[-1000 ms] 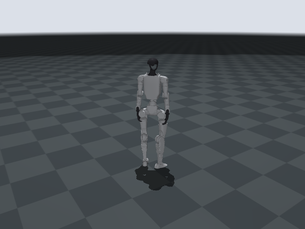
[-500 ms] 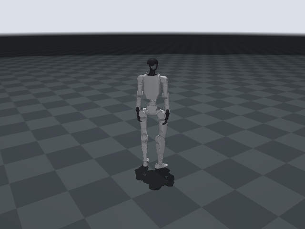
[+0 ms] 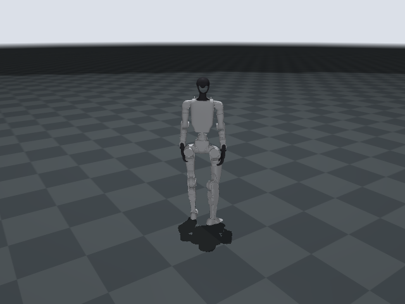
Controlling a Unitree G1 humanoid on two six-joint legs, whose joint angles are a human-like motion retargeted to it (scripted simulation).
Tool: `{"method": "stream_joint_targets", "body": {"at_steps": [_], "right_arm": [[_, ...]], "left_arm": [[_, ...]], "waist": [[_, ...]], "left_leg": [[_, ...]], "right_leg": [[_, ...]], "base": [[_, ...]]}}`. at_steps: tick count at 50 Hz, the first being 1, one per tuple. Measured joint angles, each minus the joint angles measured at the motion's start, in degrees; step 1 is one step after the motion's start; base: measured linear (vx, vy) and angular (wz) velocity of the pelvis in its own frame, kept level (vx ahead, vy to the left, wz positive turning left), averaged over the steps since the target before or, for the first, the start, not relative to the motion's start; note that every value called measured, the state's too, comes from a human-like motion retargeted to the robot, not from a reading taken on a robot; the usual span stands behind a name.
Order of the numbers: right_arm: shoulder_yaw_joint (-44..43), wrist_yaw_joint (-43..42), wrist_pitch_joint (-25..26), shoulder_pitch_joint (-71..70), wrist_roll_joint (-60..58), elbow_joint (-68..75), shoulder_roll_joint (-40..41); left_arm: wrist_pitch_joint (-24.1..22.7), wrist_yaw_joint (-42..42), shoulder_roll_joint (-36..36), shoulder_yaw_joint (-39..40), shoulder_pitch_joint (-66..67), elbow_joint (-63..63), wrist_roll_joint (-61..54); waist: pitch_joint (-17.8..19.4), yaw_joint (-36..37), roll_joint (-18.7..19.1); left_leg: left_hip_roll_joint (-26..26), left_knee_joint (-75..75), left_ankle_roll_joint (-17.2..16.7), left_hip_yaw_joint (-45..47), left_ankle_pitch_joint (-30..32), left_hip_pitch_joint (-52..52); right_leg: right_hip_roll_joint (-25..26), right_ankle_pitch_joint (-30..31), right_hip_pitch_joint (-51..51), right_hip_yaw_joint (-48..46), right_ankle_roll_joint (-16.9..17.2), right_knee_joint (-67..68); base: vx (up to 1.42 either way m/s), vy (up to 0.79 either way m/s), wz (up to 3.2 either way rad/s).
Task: In place motions
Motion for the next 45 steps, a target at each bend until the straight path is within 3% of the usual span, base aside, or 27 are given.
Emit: {"method": "stream_joint_targets", "body": {"at_steps": [10, 22, 27, 35, 45], "right_arm": [[-1.7, 0.8, 0.0, 2.6, 0.6, 1.4, -1.6], [-3.0, 0.0, -0.2, 1.3, -0.9, -0.9, -2.9], [-3.3, -1.8, -1.3, -1.5, -0.8, -3.2, -4.2], [-3.4, -1.5, -3.8, -6.6, -1.0, -7.3, -4.4], [-2.8, 1.8, -5.0, -7.1, -1.2, -7.0, -2.8]], "left_arm": [[-1.2, 0.6, -0.2, -1.0, -2.6, -1.5, 1.2], [-0.2, 3.2, 3.4, -1.0, -6.4, 2.7, 0.1], [0.7, 4.5, 4.3, 1.0, -6.6, 6.6, -1.9], [1.9, 4.5, 3.9, 2.3, -4.9, 9.8, -1.9], [0.3, 4.5, 2.2, 0.2, -5.9, 9.8, -2.4]], "waist": [[0.3, 2.0, -0.8], [6.9, 21.8, -4.9], [9.7, 29.3, -5.2], [11.9, 33.3, -5.4], [11.9, 30.1, -5.9]], "left_leg": [[-4.7, -2.3, -2.7, -14.7, 5.3, -1.1], [-6.6, -2.1, -11.4, -17.0, 9.9, -3.8], [-6.2, -2.6, -13.4, -17.6, 10.5, -3.8], [-6.7, -2.5, -11.8, -19.1, 11.4, -4.2], [-7.7, -2.5, -5.3, -19.4, 10.3, -2.6]], "right_leg": [[1.3, -3.1, 5.3, -19.8, 3.8, 0.6], [4.5, -4.5, 11.3, -30.4, 7.8, 3.0], [5.6, -4.5, 12.0, -31.6, 8.0, 4.3], [6.3, -4.6, 11.9, -32.2, 8.0, 4.9], [4.3, -4.2, 11.8, -29.8, 8.0, 4.6]], "base": [[0.38, 0.00, 2.03], [0.25, 0.10, 1.43], [0.09, 0.10, 0.61], [-0.03, -0.02, 0.27], [-0.08, -0.12, -0.35]]}}
